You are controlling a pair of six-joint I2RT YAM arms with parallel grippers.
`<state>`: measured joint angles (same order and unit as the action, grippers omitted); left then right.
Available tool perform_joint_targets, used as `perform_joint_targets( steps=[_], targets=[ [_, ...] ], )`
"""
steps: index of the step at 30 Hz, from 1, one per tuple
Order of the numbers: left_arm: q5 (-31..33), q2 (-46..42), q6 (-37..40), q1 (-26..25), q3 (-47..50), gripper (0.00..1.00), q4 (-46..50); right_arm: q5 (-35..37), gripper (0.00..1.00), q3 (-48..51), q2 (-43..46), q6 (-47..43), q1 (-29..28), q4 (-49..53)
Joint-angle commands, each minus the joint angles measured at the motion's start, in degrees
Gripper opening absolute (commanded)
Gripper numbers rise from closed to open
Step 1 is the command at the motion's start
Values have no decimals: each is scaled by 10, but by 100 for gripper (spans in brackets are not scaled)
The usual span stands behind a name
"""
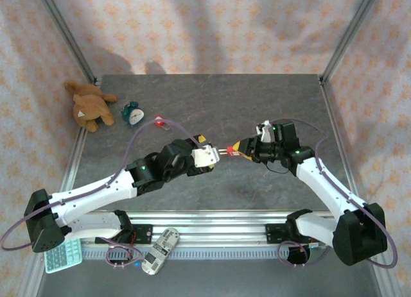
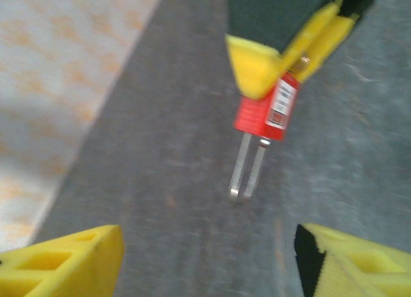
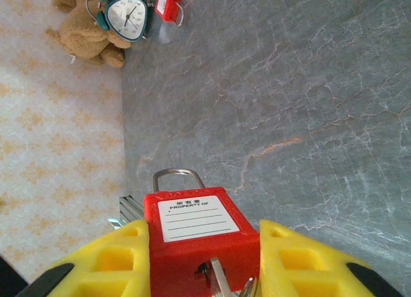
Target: Unlock with the key
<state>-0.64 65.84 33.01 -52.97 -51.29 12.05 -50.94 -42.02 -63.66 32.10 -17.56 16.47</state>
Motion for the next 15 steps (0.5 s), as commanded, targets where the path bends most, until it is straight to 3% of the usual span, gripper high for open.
perform_joint_targets(
  steps=[1,7,15],
  targets=[
    [-126,39,-24,21,-33,66,110,-24,29,-5,11,-7,2,-31],
    [-150,111,3,25,-80,44,106,-38,29,2,33,-4,2,-21],
    [-124,121,11,38,-75,42,37,-41,29,17,64,-15,2,6]
  ],
)
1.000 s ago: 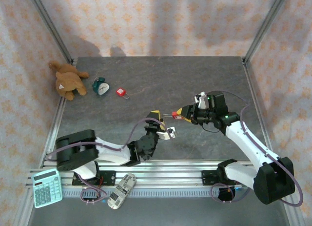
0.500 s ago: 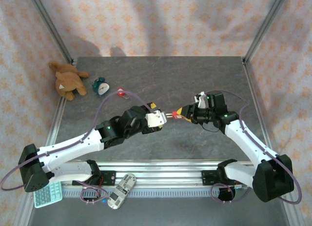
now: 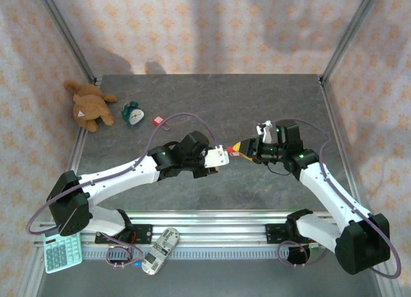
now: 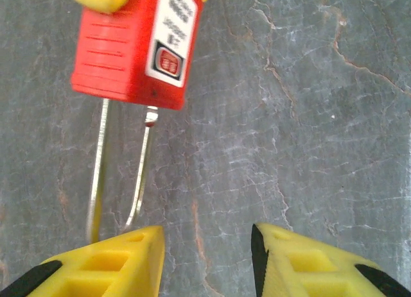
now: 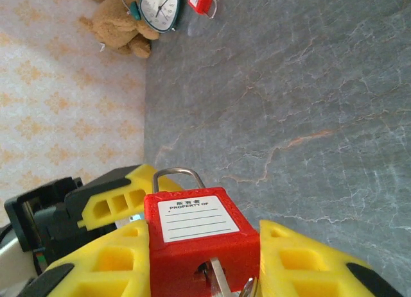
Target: Unlock with the key
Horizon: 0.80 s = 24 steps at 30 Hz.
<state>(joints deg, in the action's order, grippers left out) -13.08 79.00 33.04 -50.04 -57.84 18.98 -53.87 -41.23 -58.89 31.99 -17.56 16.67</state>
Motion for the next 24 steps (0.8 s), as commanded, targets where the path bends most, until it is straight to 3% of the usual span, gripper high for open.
perform_joint_targets(
  steps=[1,11,18,22,24],
  targets=[
    [-2,-15,12,10,-9,42,-32,-10,29,11,18,-16,2,8],
    [-7,-38,9,21,-3,45,-35,-10,29,13,14,-21,2,15],
    [-29,-5,6,22,-12,48,-45,-11,29,10,18,-20,2,19],
    [-41,10,5,21,-19,39,-44,-11,29,12,22,-16,1,18],
    [-44,13,6,22,-19,25,-44,-12,29,11,24,-15,1,19]
  ],
)
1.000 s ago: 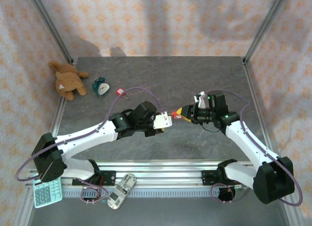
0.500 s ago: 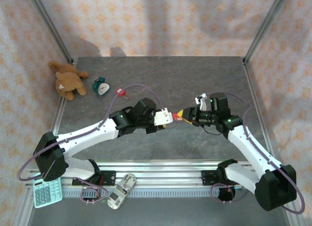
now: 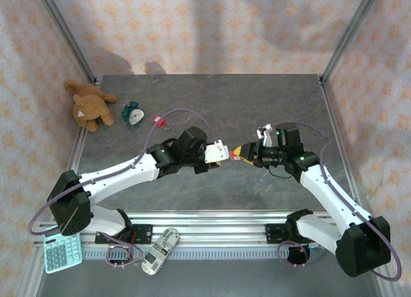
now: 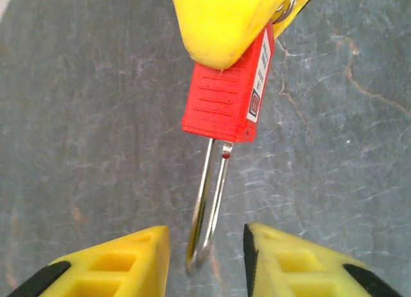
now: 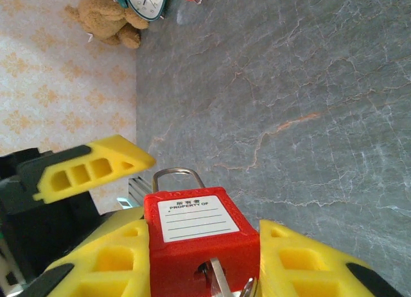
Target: Unlock with the key
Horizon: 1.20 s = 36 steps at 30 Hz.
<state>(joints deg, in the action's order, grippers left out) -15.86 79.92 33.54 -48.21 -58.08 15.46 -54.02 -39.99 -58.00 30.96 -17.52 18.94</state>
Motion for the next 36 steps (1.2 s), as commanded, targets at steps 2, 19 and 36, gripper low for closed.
perform_joint_targets(
  steps=[2,19,36],
  targets=[
    [-14,6,0,4,-18,16,-10,-8,29,-1,15,-5,1,-4],
    [22,-33,3,25,14,8,11,16,28,0,12,-10,2,2],
    [49,-54,-36,32,15,47,22,17,28,-2,6,9,3,-24]
  ],
)
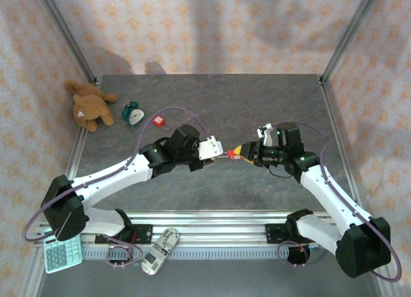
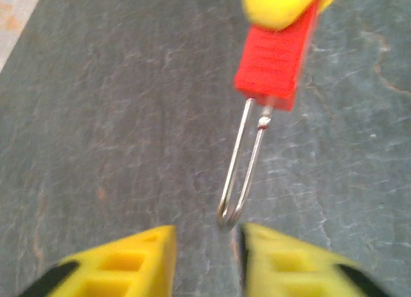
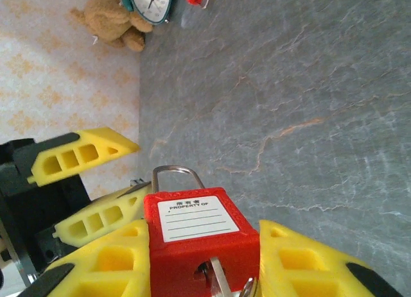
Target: Unlock with the key
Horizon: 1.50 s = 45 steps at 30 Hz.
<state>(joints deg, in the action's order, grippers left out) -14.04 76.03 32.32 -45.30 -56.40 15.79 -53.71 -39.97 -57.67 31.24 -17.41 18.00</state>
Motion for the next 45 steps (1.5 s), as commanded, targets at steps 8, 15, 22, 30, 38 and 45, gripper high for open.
perform_joint_targets(
  steps=[8,15,22,30,38,45],
  targets=[
    [72,-30,-33,2,2,56,-6,12,28,0,-17,12,1,-44],
    [124,-14,-49,-9,-9,63,-46,7,28,-1,-17,12,1,-44],
    [314,6,80,-118,47,67,-221,9,28,-5,-13,21,1,-46],
    [427,78,273,-187,142,74,-537,21,28,-8,-5,39,1,-40],
    [470,186,403,-212,165,84,-780,45,28,9,10,106,1,-66],
    [487,254,436,-218,151,85,-844,51,28,25,22,156,1,-93]
  ],
)
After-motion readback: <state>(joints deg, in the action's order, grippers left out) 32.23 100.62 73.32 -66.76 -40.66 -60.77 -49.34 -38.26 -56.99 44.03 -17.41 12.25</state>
